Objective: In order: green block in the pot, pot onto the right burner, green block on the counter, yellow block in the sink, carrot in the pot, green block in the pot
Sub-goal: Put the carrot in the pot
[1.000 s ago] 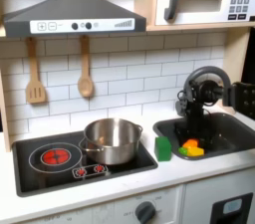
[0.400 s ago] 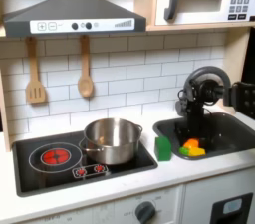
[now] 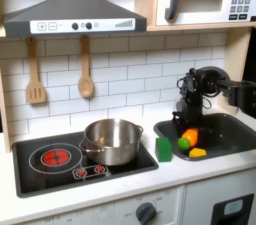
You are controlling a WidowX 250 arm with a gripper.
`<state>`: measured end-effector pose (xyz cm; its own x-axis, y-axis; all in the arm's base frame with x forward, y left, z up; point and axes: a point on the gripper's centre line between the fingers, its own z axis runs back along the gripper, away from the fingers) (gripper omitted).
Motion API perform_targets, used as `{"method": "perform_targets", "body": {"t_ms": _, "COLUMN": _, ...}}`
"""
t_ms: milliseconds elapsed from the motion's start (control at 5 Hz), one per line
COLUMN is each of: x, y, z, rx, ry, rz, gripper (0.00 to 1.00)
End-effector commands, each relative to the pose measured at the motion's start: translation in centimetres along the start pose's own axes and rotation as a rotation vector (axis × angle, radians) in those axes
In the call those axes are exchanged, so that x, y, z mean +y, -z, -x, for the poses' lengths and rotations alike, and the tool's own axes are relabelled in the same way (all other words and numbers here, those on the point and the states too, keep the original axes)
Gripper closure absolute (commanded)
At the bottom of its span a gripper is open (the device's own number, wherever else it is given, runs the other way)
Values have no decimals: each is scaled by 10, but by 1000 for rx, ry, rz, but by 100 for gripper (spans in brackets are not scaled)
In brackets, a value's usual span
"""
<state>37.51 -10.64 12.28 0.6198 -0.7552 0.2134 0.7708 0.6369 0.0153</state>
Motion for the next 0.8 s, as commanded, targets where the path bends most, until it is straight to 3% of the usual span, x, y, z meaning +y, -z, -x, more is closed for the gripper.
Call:
{"method": "perform_targets", "body": {"t_ms": 0, "x": 8, "y": -30, "z": 5, "rx": -43, "ry": -47, "rz": -29, "gripper": 100}}
{"method": "perform_targets", "body": {"t_ms": 600, "x": 6, "y": -77, "z": 15, "rx": -78, "ry": -159, "rz": -74, "gripper": 100}}
